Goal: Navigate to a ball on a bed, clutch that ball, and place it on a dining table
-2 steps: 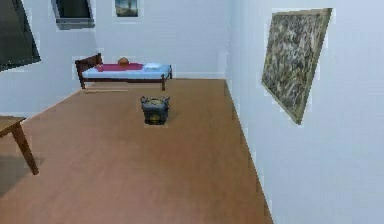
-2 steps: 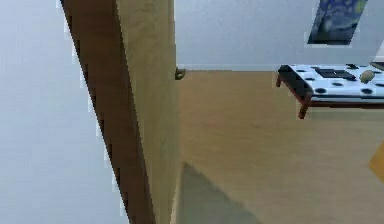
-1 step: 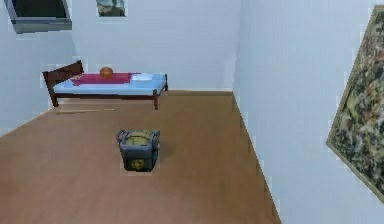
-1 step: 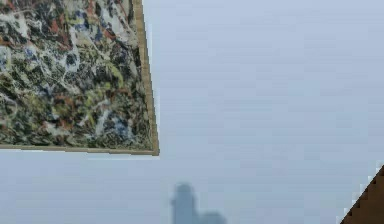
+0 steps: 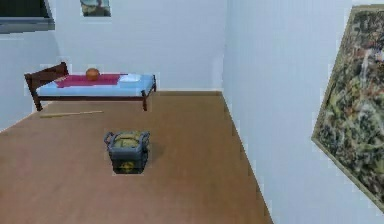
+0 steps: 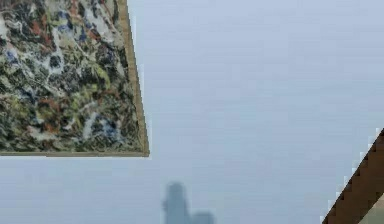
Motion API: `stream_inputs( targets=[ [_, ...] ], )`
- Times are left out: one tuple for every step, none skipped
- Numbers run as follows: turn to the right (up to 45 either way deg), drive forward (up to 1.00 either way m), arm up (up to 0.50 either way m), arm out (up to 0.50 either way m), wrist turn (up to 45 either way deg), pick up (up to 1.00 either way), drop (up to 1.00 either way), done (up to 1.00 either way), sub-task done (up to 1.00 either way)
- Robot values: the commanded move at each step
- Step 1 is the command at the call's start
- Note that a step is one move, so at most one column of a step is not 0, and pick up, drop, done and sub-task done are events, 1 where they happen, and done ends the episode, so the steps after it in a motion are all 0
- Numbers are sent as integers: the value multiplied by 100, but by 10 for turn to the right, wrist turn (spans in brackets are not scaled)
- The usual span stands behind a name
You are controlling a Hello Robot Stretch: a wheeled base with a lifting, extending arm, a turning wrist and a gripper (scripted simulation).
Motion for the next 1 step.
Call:
stream_inputs(
  targets=[
    [0, 100, 0, 0, 0, 0, 0, 0, 0]
  ],
)
